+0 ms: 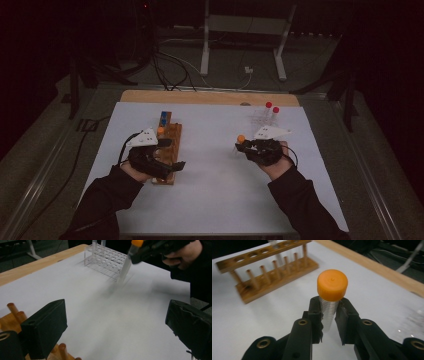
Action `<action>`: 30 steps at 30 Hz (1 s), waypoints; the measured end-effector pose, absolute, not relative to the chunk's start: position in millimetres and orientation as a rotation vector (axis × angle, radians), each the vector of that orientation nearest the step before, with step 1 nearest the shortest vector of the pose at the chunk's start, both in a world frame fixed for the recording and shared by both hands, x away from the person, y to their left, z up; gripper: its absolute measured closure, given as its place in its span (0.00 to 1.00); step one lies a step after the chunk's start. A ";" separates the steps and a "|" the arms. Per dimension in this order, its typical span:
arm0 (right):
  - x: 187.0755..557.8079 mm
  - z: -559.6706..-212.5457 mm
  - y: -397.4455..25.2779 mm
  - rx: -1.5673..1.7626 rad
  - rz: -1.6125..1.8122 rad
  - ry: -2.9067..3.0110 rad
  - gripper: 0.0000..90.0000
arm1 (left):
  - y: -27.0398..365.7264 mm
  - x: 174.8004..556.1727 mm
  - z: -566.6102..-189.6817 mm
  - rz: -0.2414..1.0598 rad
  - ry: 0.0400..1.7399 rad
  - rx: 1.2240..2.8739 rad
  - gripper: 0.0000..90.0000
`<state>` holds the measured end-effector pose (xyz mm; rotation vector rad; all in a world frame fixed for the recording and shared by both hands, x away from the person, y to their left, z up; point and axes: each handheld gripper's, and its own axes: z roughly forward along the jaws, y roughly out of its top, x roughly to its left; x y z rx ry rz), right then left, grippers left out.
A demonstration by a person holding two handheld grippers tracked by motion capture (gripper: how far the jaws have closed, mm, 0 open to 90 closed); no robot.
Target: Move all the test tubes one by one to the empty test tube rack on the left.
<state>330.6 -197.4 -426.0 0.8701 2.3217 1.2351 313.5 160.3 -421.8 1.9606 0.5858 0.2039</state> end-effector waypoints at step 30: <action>298.2 -444.3 -148.1 0.700 1.246 2.505 0.83 | 91.2 310.1 -420.8 0.168 0.384 2.015 0.36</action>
